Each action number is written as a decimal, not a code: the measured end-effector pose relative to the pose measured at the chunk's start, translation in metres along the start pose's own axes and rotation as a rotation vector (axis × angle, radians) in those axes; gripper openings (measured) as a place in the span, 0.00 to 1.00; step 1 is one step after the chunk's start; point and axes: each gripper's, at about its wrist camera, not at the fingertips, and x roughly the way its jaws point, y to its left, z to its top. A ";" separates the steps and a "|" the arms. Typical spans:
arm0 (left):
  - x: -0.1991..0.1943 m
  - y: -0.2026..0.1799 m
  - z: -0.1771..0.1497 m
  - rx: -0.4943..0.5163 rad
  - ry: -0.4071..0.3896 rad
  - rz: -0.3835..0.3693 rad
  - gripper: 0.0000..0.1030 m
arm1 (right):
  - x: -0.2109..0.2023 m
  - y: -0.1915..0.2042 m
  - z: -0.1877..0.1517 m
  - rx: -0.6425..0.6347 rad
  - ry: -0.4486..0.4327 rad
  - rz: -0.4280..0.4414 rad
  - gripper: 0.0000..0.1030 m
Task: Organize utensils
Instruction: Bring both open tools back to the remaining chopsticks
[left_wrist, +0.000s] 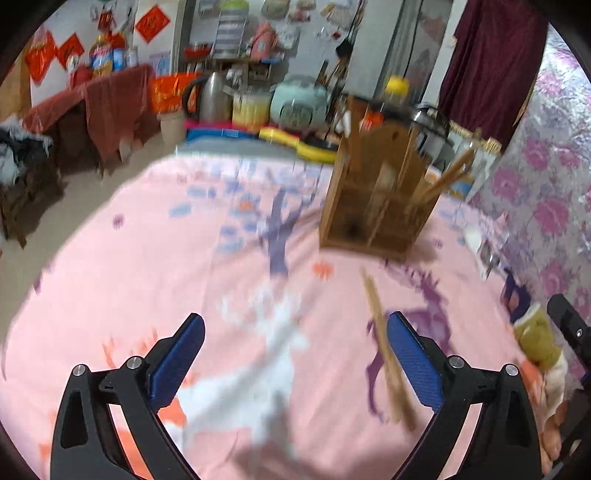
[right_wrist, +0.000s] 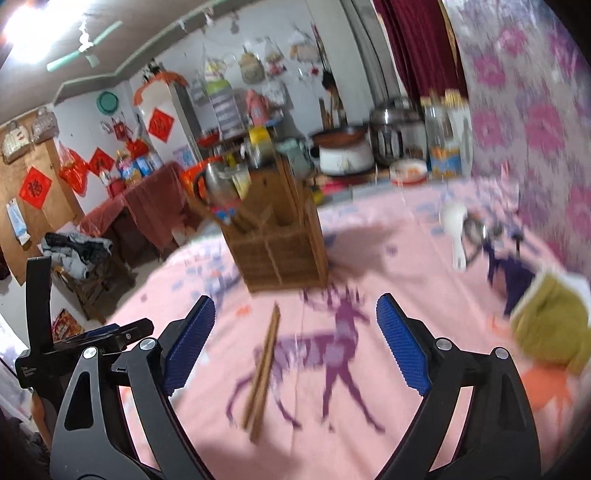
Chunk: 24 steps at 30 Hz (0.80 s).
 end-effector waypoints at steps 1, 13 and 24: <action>0.005 0.004 -0.007 -0.010 0.016 -0.001 0.94 | 0.004 -0.003 -0.007 0.005 0.019 -0.002 0.84; 0.057 0.031 -0.034 -0.094 0.210 0.031 0.94 | 0.059 -0.004 -0.070 -0.083 0.306 0.025 0.84; 0.070 0.010 -0.043 0.080 0.233 0.185 0.96 | 0.067 0.030 -0.091 -0.292 0.405 0.020 0.84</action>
